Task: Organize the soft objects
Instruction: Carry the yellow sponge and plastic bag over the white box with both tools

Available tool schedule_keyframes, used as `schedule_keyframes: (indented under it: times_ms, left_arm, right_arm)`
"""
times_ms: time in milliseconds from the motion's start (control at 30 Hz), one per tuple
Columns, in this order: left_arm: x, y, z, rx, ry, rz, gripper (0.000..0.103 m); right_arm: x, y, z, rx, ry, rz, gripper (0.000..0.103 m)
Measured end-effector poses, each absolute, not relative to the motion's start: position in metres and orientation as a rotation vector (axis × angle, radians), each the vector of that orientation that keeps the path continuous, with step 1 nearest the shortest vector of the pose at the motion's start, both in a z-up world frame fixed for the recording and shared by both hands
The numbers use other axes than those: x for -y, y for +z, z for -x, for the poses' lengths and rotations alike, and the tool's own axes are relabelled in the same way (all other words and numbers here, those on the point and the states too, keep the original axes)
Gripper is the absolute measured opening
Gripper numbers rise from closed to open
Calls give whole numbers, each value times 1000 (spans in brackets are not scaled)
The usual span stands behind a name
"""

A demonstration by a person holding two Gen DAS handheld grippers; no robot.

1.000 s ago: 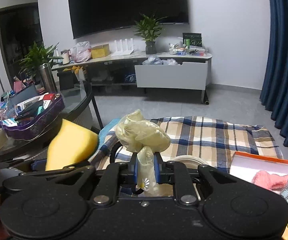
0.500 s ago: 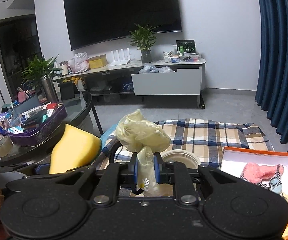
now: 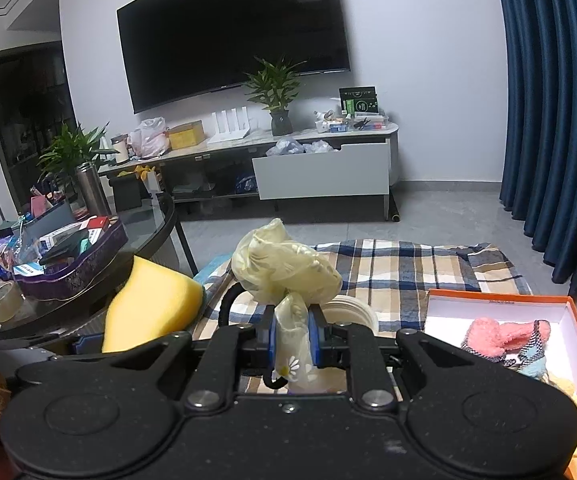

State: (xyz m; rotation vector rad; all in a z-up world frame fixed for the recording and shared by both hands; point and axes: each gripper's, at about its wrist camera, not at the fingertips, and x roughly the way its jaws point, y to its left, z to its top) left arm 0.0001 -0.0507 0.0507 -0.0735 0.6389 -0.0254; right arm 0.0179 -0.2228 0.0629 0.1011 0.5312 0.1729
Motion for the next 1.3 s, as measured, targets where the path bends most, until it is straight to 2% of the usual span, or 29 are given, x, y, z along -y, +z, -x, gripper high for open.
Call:
schedule_keyframes:
  times_ms: [1300]
  left_arm:
    - [71,44,-2,-665,-106,52,65]
  right_arm:
    - [247,67,-7,-511,136,-143,20]
